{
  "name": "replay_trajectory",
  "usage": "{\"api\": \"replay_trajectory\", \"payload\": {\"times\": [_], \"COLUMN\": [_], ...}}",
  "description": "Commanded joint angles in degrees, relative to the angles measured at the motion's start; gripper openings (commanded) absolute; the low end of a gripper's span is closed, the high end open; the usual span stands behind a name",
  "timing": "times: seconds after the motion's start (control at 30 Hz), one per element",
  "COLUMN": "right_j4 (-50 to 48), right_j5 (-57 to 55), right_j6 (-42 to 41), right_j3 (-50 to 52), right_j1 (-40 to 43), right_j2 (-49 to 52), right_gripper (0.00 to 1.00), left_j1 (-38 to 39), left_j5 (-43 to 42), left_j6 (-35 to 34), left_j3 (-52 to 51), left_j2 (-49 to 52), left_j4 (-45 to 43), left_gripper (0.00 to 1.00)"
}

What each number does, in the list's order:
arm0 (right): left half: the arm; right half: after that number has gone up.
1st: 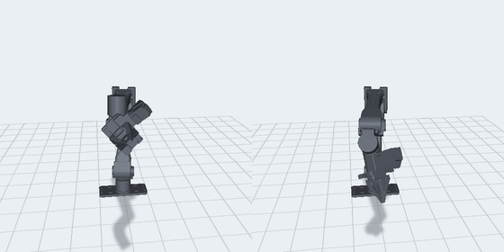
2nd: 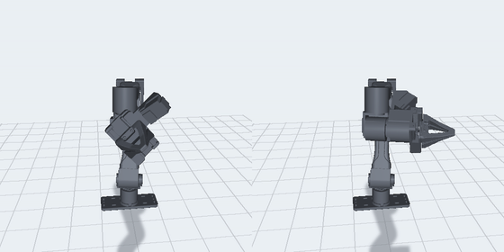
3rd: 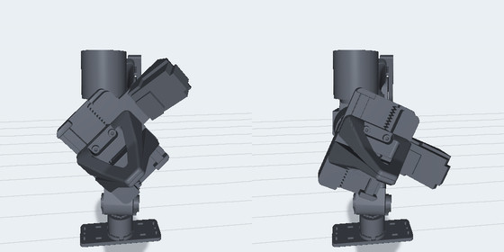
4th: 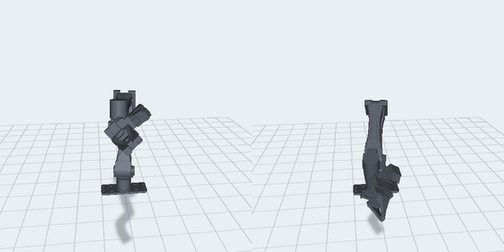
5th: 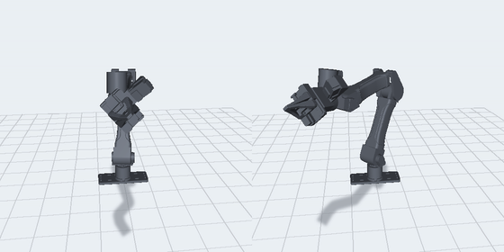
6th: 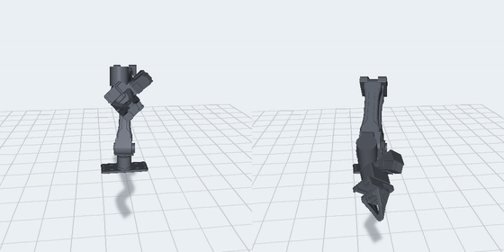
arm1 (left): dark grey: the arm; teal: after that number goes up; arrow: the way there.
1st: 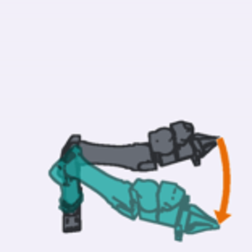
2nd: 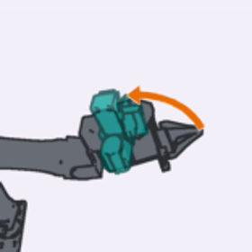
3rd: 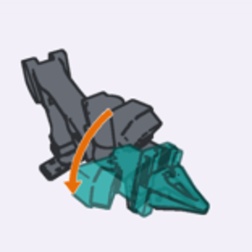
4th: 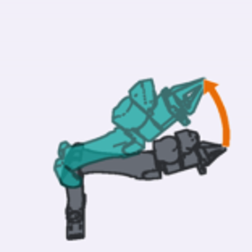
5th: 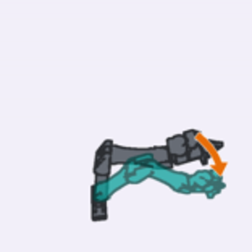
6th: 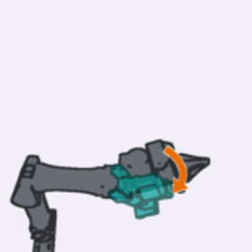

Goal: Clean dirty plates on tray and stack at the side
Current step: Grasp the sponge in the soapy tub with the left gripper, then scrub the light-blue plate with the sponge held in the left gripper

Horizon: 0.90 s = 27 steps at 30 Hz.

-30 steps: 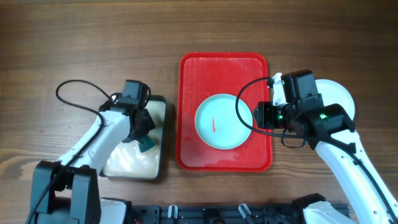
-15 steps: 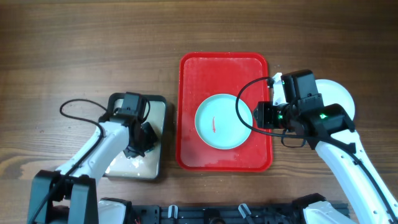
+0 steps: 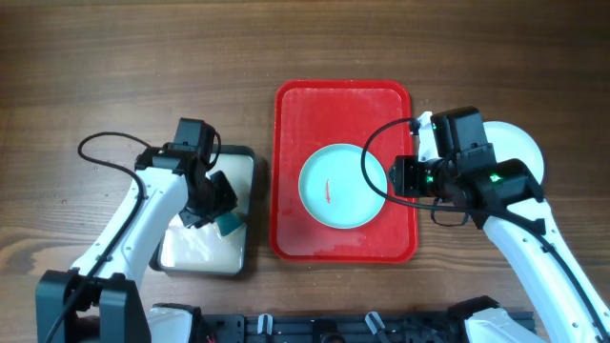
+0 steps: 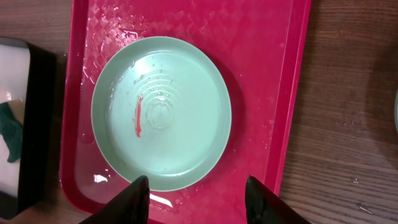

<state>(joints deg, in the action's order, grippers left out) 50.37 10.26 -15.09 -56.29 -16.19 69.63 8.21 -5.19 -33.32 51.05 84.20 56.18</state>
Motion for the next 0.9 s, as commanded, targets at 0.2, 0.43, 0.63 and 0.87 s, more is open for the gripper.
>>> {"api": "replay_trajectory", "payload": {"times": [0.2, 0.43, 0.63, 0.87], "right_j4": [-0.1, -0.5, -1.5, -8.2], "right_j5": [0.1, 0.1, 0.3, 6.3], "right_j6": [0.0, 1.4, 1.1, 1.6], "right_j3": [-0.6, -0.4, -0.4, -0.4], "right_j1": [0.2, 0.2, 0.2, 0.2], "right_j2": [0.3, 0.4, 6.4, 20.8], "right_gripper": [0.53, 0.55, 0.5, 0.41], "left_j1": [-0.3, -0.3, 0.1, 4.3], "left_j5": [4.1, 3.1, 3.1, -4.9], "left_j6": [-7.7, -2.8, 3.3, 6.4], "left_j3": [-13.7, -3.8, 9.2, 12.2], "left_j2": [0.3, 0.1, 0.1, 0.1], "left_j4": [-14.7, -7.0, 3.5, 0.7], "left_gripper": [0.04, 0.04, 0.04, 0.04]}}
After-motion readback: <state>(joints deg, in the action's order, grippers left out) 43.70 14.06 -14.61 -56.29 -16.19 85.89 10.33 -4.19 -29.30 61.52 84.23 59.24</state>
